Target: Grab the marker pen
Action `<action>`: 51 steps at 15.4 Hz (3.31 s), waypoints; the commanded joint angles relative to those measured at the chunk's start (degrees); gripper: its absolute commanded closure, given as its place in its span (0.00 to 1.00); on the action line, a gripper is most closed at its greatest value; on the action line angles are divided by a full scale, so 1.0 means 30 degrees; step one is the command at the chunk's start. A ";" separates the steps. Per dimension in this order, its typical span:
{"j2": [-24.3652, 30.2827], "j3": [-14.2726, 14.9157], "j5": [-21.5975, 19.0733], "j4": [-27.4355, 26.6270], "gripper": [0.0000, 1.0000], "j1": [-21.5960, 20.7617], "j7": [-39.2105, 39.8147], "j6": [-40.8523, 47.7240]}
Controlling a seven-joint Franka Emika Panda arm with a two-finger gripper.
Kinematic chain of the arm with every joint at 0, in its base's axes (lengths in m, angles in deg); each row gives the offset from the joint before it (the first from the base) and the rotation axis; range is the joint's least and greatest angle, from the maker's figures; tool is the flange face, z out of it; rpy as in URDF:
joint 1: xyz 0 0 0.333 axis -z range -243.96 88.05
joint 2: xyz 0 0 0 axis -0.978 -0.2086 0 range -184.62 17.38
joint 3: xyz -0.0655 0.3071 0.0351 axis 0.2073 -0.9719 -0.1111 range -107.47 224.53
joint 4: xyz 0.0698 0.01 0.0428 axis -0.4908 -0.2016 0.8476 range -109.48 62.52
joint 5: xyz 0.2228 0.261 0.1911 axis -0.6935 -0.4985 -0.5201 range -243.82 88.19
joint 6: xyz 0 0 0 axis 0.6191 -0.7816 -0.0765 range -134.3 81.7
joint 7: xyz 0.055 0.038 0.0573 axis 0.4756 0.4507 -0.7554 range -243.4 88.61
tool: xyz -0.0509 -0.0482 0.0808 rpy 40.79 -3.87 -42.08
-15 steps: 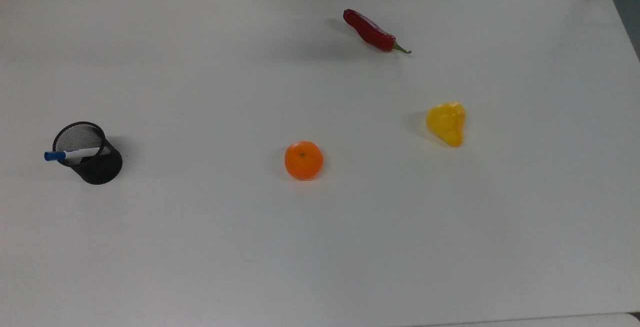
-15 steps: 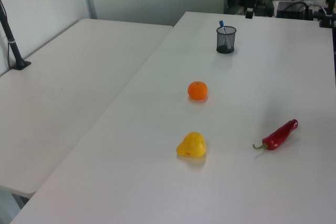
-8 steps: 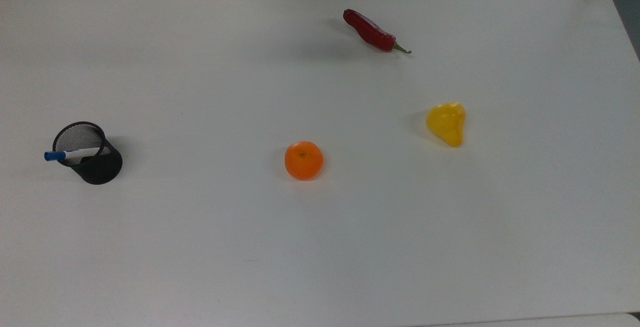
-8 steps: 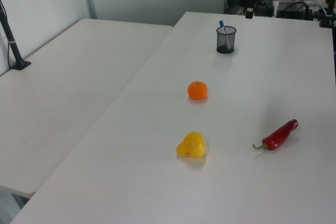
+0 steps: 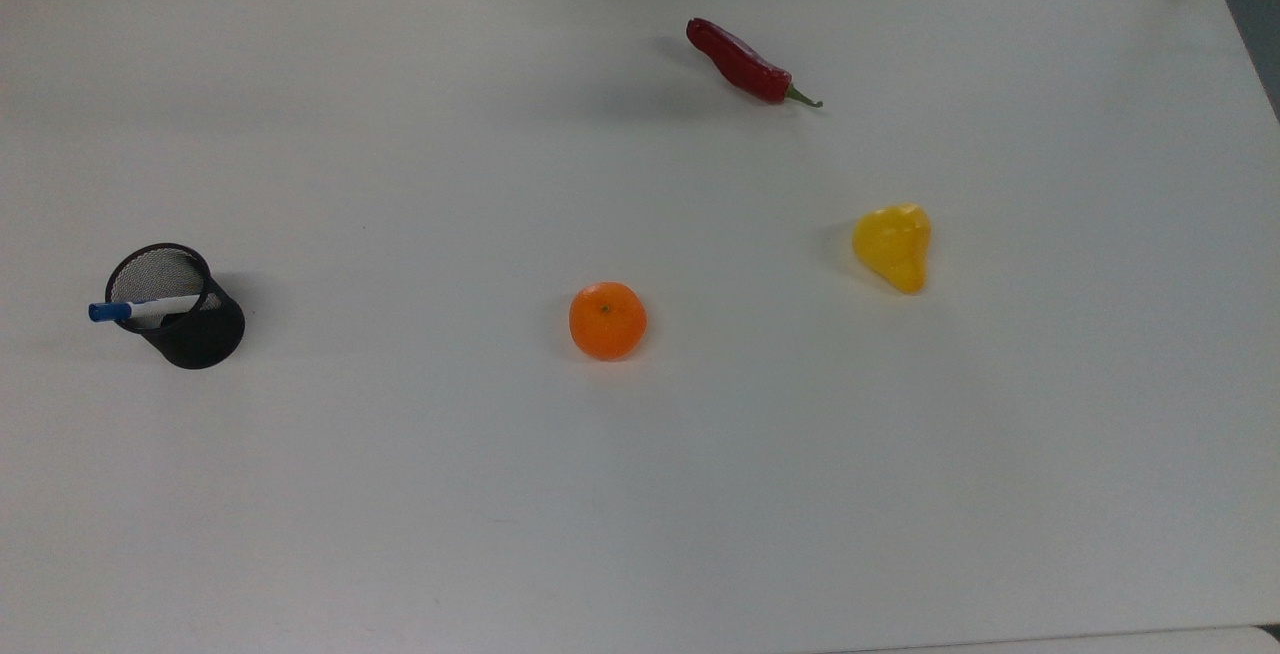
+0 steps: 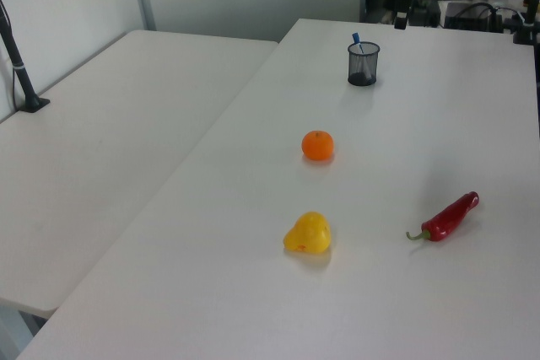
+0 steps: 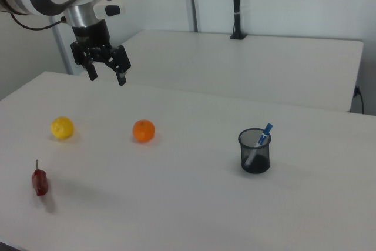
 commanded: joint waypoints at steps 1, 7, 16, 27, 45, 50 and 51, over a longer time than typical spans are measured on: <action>0.0386 0.0310 -0.0140 -0.0153 0.00 -0.0189 -0.0120 0.0156; 0.0357 0.0398 -0.0139 0.0228 0.00 0.0337 -0.0120 -0.0193; -0.0461 0.1948 0.0007 0.0140 0.00 0.1743 -0.1468 -0.6866; -0.3858 0.3767 0.0036 -0.0123 0.25 0.3002 -0.1585 -1.3170; -1.0363 0.3709 -0.0286 -0.0387 0.31 0.4409 -0.5538 -2.4275; -1.1127 0.3709 -0.0081 -0.0358 0.31 0.4410 -0.5540 -2.5388; -1.1301 0.3709 -0.0052 -0.0358 0.31 0.4439 -0.5540 -2.5564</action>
